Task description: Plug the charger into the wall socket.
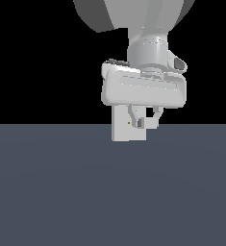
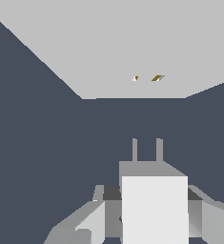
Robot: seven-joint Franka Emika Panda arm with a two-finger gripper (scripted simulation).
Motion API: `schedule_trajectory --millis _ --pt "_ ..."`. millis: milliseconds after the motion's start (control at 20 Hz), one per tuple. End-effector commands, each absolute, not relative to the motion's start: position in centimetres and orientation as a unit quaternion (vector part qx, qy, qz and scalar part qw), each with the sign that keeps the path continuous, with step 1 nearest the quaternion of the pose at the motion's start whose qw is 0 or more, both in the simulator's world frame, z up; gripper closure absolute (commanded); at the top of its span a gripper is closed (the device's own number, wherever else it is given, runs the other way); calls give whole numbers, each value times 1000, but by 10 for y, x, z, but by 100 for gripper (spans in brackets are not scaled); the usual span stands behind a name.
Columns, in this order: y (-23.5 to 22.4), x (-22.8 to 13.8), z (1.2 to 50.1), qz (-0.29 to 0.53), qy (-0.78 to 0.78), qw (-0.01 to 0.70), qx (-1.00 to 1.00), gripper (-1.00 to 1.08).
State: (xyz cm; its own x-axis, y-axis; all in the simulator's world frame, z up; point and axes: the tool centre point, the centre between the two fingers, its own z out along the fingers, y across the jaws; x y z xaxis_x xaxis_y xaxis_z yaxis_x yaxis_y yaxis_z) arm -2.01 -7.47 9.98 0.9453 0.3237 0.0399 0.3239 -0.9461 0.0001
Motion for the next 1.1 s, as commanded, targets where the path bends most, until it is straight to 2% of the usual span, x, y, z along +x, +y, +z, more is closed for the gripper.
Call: schedule_trajectory --millis 0,450,1050 --pt "-75 -19 100 -19 -165 3 -986 108" --pt "-73 -13 100 -19 -164 3 -986 108" --pt "-60 24 100 -19 -164 3 -986 108"
